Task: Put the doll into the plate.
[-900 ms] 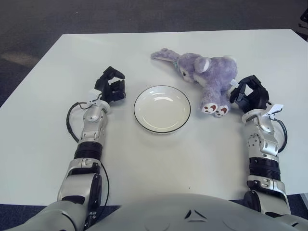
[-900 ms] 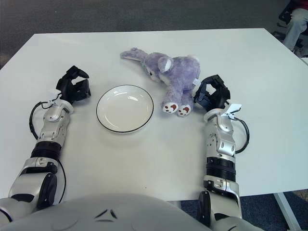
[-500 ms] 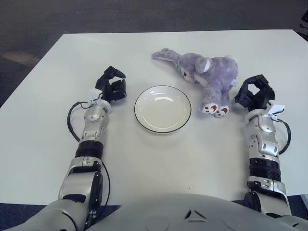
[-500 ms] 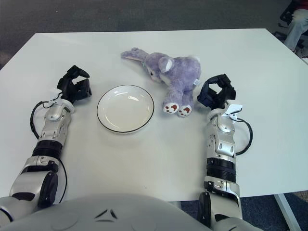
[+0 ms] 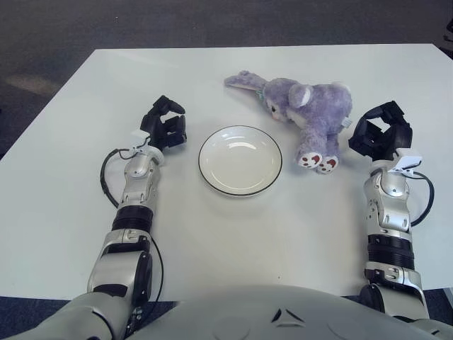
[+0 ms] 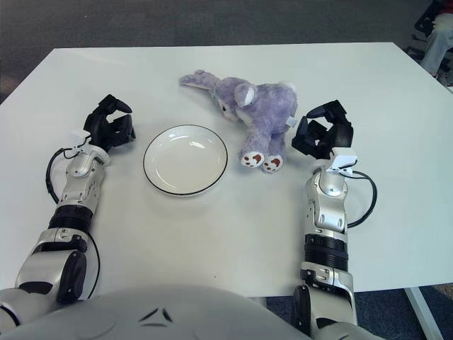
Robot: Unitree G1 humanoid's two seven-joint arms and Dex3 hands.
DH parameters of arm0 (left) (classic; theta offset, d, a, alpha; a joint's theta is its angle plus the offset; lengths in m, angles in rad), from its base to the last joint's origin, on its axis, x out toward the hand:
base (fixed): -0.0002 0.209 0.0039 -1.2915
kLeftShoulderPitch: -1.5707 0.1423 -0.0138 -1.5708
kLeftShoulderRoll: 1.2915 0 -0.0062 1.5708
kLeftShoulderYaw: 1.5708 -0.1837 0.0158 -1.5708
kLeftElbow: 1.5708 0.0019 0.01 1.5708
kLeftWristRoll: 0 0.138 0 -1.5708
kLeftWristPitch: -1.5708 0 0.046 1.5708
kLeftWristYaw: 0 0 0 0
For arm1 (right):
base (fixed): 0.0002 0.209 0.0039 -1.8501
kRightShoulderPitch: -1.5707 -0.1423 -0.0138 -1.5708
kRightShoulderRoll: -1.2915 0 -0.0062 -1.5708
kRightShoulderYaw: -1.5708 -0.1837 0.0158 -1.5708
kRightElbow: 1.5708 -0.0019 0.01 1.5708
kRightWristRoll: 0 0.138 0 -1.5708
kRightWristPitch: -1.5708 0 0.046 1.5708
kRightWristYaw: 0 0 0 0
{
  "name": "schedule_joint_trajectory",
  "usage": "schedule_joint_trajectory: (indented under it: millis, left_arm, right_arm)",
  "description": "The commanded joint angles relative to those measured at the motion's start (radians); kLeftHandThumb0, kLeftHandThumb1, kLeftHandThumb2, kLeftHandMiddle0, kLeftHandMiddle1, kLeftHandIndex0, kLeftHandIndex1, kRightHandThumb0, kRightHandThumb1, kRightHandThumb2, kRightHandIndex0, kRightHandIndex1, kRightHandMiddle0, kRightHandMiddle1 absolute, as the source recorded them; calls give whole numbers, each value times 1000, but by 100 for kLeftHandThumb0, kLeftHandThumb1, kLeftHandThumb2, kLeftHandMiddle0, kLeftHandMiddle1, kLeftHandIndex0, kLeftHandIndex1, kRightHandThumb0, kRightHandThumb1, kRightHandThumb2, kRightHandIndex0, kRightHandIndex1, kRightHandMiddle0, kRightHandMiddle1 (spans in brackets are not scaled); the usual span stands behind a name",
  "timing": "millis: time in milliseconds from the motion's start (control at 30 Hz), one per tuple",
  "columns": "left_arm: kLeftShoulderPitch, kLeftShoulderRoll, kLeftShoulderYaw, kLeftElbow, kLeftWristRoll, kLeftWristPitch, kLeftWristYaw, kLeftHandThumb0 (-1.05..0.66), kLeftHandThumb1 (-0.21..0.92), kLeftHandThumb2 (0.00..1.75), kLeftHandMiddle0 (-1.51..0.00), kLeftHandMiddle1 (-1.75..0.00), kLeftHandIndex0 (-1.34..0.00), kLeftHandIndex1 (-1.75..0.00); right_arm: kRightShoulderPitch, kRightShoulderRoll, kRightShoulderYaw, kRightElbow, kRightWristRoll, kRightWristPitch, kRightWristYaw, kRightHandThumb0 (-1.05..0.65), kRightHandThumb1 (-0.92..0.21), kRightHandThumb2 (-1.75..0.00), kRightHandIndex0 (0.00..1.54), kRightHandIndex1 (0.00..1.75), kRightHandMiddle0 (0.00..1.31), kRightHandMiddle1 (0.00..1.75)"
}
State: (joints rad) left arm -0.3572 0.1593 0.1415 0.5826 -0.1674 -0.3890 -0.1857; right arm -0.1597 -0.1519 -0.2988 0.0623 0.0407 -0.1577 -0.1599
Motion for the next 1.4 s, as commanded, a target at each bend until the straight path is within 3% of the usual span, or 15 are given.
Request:
schedule_joint_trajectory:
  millis: [0, 400, 467, 533, 733, 800, 867, 967, 1200, 1367]
  left_arm:
    - [81, -53, -5, 61, -5, -14, -14, -42, 50, 109, -105, -175, -47, -175]
    - [74, -52, -5, 81, -8, -25, -22, -43, 49, 110, -106, -175, -48, -175]
    - [71, -52, -4, 86, -10, -25, -24, -43, 49, 110, -107, -175, -48, -175]
    - [69, -53, -3, 89, -12, -24, -27, -43, 49, 110, -106, -175, -48, -175]
    - [65, -59, -1, 89, -9, -18, -18, -43, 48, 111, -104, -175, -48, -175]
    - [63, -60, 0, 90, -6, -16, -12, -43, 47, 112, -103, -175, -49, -175]
    - [62, -60, -1, 89, 0, -13, -4, -43, 47, 113, -103, -175, -49, -175]
    - [59, -60, -2, 91, 4, -10, 1, -43, 46, 114, -103, -175, -50, -175]
    - [56, -59, -3, 95, 12, -7, 9, -44, 44, 116, -103, -175, -51, -175]
    - [54, -61, -3, 97, 17, -9, 15, -44, 44, 116, -103, -175, -51, -175]
  right_arm:
    - [39, -12, 5, -25, -39, -32, -8, -43, -49, -109, 98, 175, 47, 175]
    - [54, -90, 50, -71, -254, -137, -41, -41, -56, -100, 83, 175, 42, 175]
    - [55, -102, 56, -71, -300, -145, -59, -21, -47, -110, 71, 175, 41, 168]
    - [60, -113, 63, -89, -347, -131, -72, -11, -46, -113, 63, 175, 38, 166]
    - [104, -146, 87, -207, -488, -35, -55, -2, -67, -89, 37, 174, 15, 173]
    - [107, -157, 93, -221, -517, -16, -49, -18, -79, -70, 24, 167, 17, 174]
    - [96, -170, 103, -242, -534, 2, -33, -51, -76, -62, 15, 153, 7, 151]
    - [84, -183, 118, -256, -538, 5, -15, -71, -76, -55, 9, 141, 2, 136]
    - [85, -224, 144, -276, -537, -24, 22, -92, -88, -34, 3, 105, 0, 111]
    - [90, -263, 160, -285, -561, -38, 50, -100, -91, -35, 0, 79, 0, 93]
